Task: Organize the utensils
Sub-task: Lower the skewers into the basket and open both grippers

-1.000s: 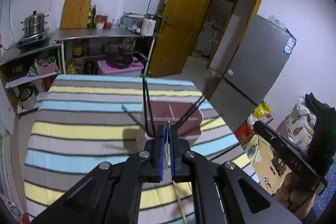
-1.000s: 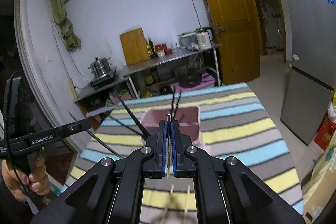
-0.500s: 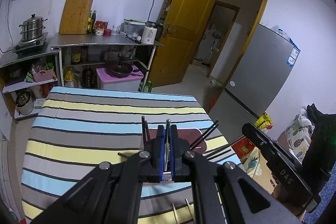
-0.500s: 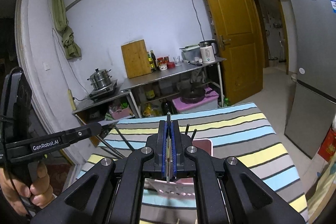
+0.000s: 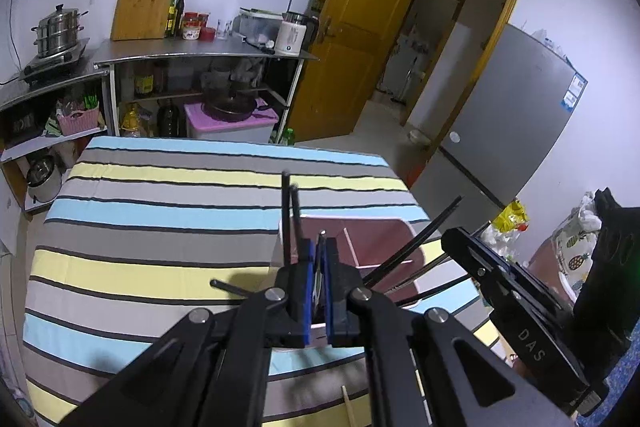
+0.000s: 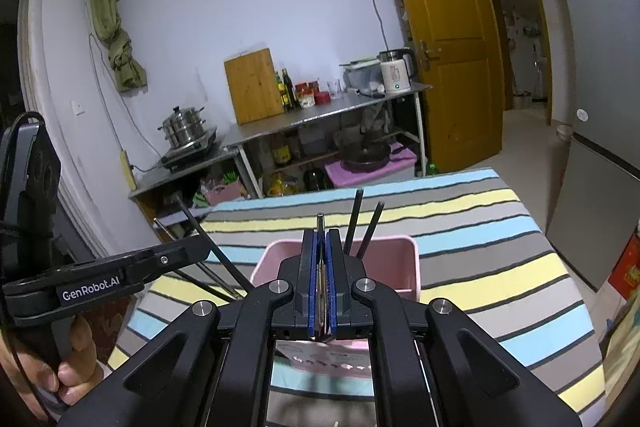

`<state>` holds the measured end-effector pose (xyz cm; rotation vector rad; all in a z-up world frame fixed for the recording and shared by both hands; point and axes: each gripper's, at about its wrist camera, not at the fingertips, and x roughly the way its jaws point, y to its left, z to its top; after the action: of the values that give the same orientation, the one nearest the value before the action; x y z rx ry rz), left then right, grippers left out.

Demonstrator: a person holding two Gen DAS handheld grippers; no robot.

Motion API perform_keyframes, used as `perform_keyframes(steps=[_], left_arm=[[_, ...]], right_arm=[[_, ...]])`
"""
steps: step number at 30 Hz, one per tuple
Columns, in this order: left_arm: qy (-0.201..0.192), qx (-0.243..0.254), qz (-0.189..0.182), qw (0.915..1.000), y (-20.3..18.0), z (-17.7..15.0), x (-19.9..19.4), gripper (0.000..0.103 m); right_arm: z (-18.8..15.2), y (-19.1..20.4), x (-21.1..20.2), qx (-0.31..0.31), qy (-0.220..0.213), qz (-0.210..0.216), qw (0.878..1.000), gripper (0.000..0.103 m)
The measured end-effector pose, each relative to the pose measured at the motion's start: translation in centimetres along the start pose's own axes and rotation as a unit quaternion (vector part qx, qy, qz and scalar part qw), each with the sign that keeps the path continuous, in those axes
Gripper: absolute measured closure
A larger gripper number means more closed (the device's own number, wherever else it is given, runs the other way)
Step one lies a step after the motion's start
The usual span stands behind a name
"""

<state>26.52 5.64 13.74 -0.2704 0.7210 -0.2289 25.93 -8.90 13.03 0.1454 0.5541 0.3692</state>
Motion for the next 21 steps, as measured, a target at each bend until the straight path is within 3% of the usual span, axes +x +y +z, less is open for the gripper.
perform_keyframes(steps=[12,15,18,21], left_arm=[[0.02,0.021,0.012,0.9995,-0.7,-1.1,1.7,0.097],[0.014,0.02,0.013,0.9996,-0.9,-0.9,1.2,0.09],[0.003,0.021,0.015,0.9997,-1.1,-0.8,0.4,0.081],[-0.009,0.025,0.018,0.9995,-1.2,-0.7,-0.8,0.08]], right_arm=[[-1.4,-1.0,1.9,0.007,0.042,0.016,0.999,0.099],[-1.2,-0.9,1.4,0.002,0.036,0.012,0.999,0.097],[-0.8,-0.8,0.4,-0.001,0.027,0.016,1.0,0.089],[-0.5,-0.4,-0.8,-0.009,0.016,0.013,1.0,0.089]])
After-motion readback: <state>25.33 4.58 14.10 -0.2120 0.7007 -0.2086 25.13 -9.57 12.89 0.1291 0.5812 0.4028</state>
